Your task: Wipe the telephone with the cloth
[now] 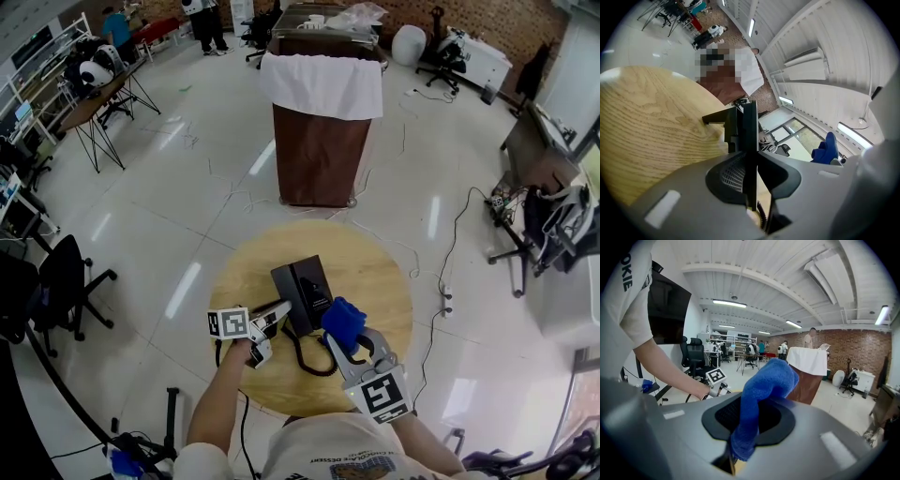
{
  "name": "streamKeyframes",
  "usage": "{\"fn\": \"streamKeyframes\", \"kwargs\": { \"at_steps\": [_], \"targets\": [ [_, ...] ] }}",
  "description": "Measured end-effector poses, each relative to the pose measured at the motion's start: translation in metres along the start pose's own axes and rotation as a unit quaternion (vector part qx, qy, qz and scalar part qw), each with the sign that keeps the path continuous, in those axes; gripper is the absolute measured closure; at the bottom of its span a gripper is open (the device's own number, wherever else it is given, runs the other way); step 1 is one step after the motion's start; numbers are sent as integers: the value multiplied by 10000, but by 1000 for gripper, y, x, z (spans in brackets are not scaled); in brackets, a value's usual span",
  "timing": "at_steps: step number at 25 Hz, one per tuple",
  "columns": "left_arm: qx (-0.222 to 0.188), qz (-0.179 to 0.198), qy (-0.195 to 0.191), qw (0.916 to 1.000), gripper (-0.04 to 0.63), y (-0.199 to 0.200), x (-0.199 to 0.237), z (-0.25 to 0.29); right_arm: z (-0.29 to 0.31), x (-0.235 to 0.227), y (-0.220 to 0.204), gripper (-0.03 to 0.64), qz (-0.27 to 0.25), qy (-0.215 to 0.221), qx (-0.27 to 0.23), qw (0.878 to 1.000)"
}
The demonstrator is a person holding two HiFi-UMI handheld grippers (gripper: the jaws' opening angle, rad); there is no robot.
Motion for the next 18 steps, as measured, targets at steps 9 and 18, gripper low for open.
{"fn": "streamKeyframes", "kwargs": {
  "at_steps": [9, 18],
  "targets": [
    [-448, 222, -119, 9987, 532, -2, -44, -19, -11, 8, 11, 557, -89, 251, -138, 9995],
    [-733, 755, -155, 9943, 532, -6, -111, -26, -35, 18, 11, 557, -168, 497, -484, 9975]
  ]
}}
Point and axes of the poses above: the fingertips, and each gripper's own axes: z forward along the fingers, x to its left, y out of its top, the point moved 9 cm from there along -z, backward along the fingers, and after that the axes turned 4 degrees about x, right-handed, at the moved point
